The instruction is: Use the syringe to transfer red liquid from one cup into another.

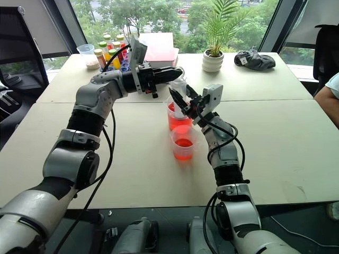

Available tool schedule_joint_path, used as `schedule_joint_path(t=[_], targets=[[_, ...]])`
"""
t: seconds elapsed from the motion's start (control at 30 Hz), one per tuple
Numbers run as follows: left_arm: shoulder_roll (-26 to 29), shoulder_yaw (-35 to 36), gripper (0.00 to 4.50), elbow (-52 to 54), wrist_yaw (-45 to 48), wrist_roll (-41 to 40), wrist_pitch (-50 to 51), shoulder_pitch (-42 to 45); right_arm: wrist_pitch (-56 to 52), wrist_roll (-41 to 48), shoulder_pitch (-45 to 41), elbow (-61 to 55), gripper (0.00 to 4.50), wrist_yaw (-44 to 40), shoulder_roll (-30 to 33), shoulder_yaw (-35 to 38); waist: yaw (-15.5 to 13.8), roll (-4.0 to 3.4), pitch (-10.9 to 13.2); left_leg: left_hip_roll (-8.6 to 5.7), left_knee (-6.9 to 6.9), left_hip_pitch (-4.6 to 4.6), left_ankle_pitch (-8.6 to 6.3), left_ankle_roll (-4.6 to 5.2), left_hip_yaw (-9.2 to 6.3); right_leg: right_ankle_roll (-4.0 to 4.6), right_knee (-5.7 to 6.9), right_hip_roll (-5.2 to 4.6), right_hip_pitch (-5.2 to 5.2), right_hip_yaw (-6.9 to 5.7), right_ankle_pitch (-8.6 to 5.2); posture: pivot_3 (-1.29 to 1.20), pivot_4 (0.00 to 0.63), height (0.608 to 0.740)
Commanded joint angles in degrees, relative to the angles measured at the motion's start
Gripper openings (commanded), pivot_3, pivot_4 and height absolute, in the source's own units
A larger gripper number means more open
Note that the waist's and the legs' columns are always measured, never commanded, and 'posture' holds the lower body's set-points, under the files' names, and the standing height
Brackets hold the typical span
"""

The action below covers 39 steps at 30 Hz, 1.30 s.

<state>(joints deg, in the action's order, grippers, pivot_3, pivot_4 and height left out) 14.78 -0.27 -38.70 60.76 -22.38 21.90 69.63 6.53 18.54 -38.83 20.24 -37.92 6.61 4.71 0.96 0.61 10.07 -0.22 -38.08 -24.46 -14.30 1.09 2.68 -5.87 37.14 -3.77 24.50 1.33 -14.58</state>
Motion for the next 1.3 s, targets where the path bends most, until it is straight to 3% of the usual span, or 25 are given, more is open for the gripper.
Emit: schedule_joint_path(t=[0.03,0.67,1.3], targets=[[0.45,2.34,0.03,1.21,-0.77,-0.28,-2.36,3.91,-0.80,0.65,-1.00,-1.46,1.45,-0.92,0.28,-0.75,0.03,0.00,0.00,0.00,0.00,0.00,0.00,0.00,0.00,0.00,0.00,0.00,0.00,0.00,0.00,0.00,0.150,0.740],[5.56,6.39,0.03,-1.57,-3.21,-0.33,-6.28,9.83,-1.70,0.41,-1.14,1.59,1.45,-3.84,-0.53,-2.61,0.04,0.00,0.00,0.00,0.00,0.00,0.00,0.00,0.00,0.00,0.00,0.02,0.00,-0.01,0.00,0.00,0.150,0.740],[5.25,5.84,0.03,0.72,-2.40,-1.28,-4.85,8.35,-1.03,0.48,-2.78,1.44,1.45,-3.04,-0.03,-1.82,0.06,0.00,0.00,0.01,0.00,0.00,0.00,0.00,-0.01,0.00,0.01,0.02,0.00,0.00,0.00,0.00,0.150,0.740]])
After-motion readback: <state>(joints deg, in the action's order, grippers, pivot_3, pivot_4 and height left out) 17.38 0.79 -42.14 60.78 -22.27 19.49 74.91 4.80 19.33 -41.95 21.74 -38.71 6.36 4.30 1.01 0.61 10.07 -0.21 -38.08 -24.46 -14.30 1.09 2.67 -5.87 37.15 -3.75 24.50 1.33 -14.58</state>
